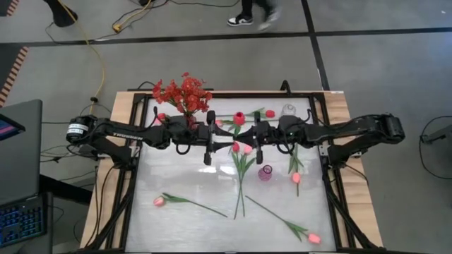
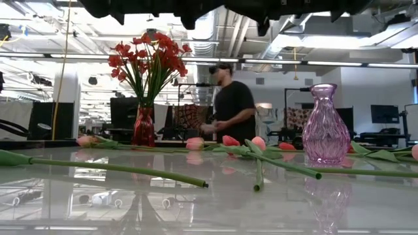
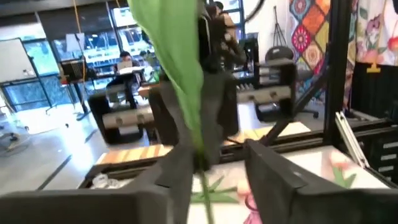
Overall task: Sort flowers into vase by color
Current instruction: Put the red tulip into the transparent flower vase
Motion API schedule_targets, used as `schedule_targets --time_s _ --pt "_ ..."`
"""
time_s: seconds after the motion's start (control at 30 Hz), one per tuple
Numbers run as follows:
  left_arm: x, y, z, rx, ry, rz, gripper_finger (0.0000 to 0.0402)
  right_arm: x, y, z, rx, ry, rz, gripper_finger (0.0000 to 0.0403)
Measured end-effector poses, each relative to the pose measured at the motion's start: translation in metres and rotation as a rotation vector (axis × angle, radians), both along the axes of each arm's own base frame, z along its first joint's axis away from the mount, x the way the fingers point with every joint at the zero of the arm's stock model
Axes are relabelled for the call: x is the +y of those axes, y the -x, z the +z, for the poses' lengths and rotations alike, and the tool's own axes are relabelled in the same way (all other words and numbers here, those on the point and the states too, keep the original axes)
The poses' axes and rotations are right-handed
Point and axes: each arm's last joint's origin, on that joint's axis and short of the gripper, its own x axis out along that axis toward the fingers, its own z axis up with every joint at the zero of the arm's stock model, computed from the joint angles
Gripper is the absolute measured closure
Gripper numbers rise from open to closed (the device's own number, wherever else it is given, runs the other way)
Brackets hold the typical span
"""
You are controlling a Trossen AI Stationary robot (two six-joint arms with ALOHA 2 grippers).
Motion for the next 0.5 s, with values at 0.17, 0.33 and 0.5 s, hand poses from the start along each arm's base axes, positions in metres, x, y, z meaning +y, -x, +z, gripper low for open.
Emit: schedule_targets --time_s 0.17,0.33,0.5 --pt "0.001 0.008 0.0 0.085 0.01 0.046 0.0209 -0.015 0.026 0.011 0.081 0.021 -0.146 0.0383" --pt "0.002 0.027 0.003 0.215 0.014 0.147 0.0185 -0.036 0.057 0.016 0.185 0.03 -0.367 0.0377" --pt "0.001 0.041 0.004 0.306 0.073 0.164 0.0184 -0.065 0.084 0.016 0.272 0.024 -0.624 0.0379"
